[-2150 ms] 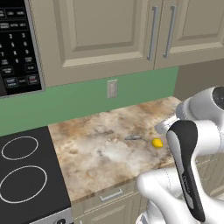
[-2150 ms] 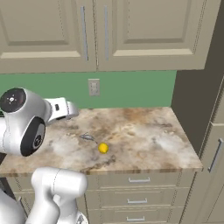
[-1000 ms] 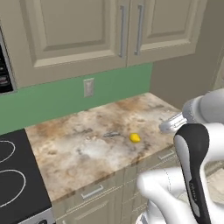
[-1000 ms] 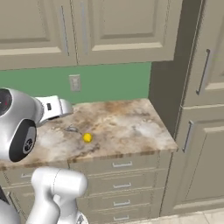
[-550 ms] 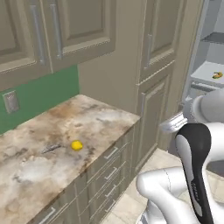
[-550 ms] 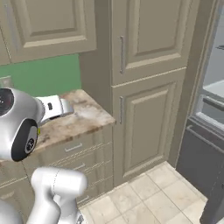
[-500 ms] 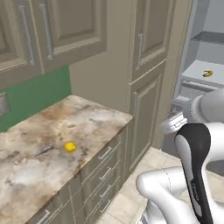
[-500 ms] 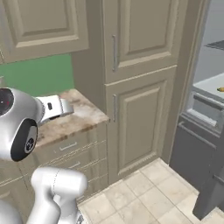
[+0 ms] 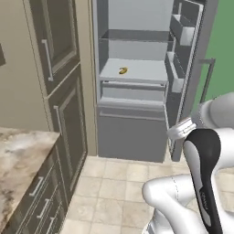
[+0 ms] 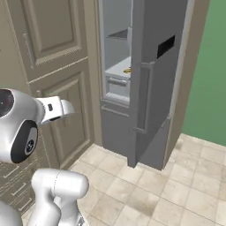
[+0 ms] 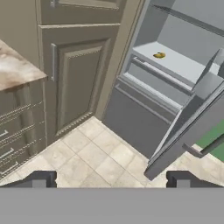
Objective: Open the fridge, remove the banana, lemon, and fish, and place them on any counter.
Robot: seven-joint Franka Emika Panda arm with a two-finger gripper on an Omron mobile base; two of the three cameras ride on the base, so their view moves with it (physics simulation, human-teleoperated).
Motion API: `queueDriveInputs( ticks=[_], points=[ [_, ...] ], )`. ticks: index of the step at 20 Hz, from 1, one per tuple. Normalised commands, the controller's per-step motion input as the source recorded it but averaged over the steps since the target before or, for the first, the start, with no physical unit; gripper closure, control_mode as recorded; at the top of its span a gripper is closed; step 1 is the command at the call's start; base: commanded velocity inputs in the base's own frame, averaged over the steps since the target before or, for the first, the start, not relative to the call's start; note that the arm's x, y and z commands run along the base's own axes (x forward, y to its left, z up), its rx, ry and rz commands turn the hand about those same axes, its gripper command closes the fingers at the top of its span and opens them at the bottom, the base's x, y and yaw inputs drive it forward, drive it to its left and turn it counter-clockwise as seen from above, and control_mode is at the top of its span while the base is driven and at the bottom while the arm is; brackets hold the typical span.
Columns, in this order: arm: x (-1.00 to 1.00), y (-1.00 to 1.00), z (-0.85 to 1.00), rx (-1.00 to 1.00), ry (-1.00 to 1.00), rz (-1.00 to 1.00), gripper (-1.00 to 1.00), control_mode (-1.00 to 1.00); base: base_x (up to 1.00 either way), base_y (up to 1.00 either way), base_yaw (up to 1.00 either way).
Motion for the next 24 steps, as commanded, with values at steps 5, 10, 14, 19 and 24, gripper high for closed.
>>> queueDriveInputs(
  ticks=[5, 10, 14, 19, 24],
  points=[
    [0.00, 0.00, 0.00, 0.00, 0.00, 0.00, -1.00, 1.00, 0.39, 0.08, -0.49],
    [0.00, 0.00, 0.00, 0.00, 0.00, 0.00, -1.00, 1.00, 0.50, 0.49, -0.24],
    [0.00, 0.00, 0.00, 0.00, 0.00, 0.00, -1.00, 1.00, 0.44, 0.41, -0.21],
    [0.00, 0.00, 0.00, 0.00, 0.00, 0.00, -1.00, 1.00, 0.52, 0.11, -0.10],
    [0.00, 0.00, 0.00, 0.00, 0.00, 0.00, -1.00, 1.00, 0.74, 0.08, -0.08]
  ],
)
